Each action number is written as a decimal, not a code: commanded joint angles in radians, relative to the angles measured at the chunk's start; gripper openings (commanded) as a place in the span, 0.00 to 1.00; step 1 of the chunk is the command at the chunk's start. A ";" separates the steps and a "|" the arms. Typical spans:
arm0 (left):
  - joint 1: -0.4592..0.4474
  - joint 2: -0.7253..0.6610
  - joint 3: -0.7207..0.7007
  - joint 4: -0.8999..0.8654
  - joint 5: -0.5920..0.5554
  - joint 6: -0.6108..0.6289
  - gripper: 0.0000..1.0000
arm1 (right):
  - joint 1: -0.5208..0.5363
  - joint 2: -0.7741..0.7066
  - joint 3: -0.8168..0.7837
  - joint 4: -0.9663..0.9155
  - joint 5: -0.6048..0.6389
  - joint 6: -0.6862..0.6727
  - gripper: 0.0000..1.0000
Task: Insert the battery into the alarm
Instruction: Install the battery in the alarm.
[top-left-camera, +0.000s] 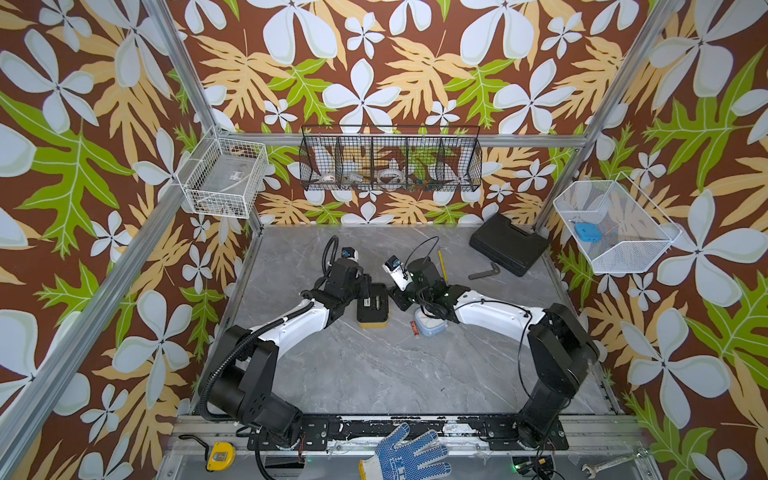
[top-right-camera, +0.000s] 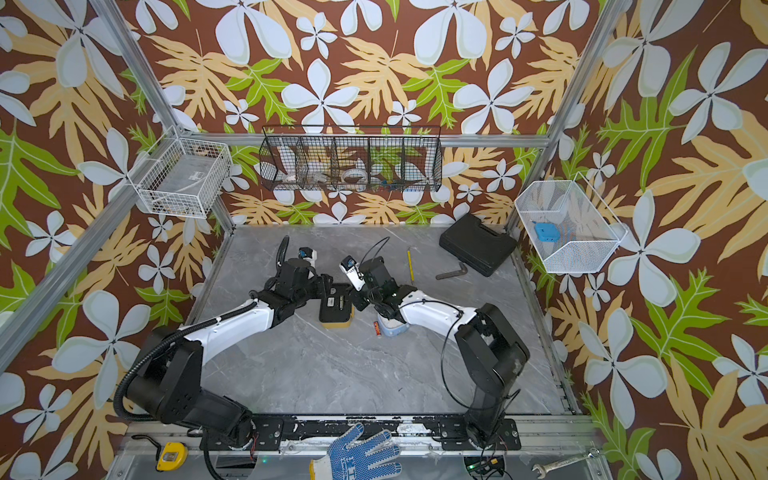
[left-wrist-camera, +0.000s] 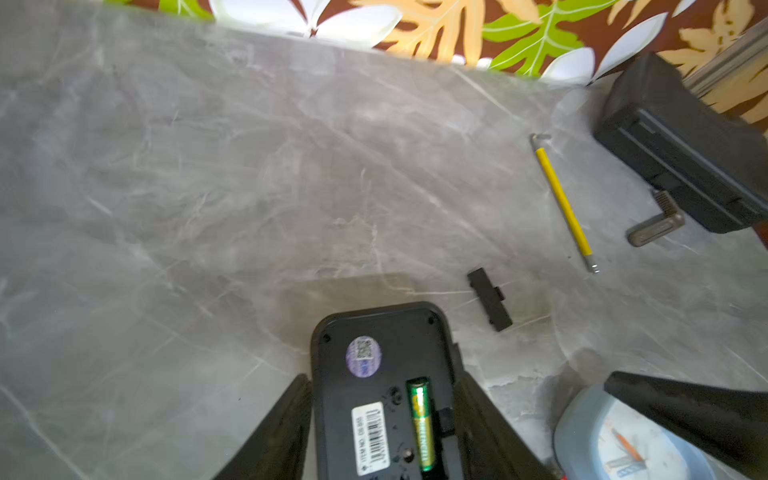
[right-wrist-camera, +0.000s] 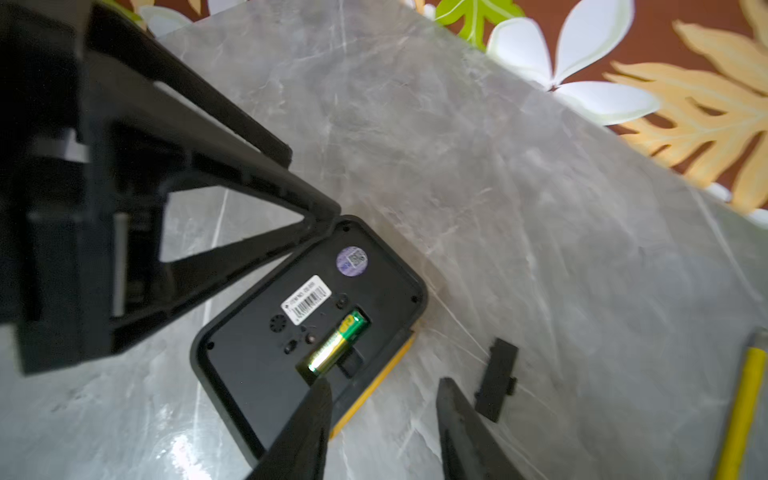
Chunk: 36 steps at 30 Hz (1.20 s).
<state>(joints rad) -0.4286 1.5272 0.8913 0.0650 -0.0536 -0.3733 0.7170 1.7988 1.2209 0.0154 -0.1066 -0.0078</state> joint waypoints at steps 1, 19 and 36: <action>0.028 0.015 -0.018 -0.040 0.136 -0.018 0.52 | 0.000 0.079 0.123 -0.216 -0.070 -0.003 0.39; 0.048 0.047 -0.155 0.062 0.209 -0.057 0.27 | 0.001 0.320 0.387 -0.401 -0.109 0.090 0.26; 0.049 -0.014 -0.130 -0.026 0.098 -0.029 0.26 | 0.001 0.416 0.473 -0.491 -0.088 0.125 0.11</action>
<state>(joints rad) -0.3820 1.4982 0.7525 0.0868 0.0967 -0.4259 0.7158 2.1975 1.6909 -0.3973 -0.2306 0.1074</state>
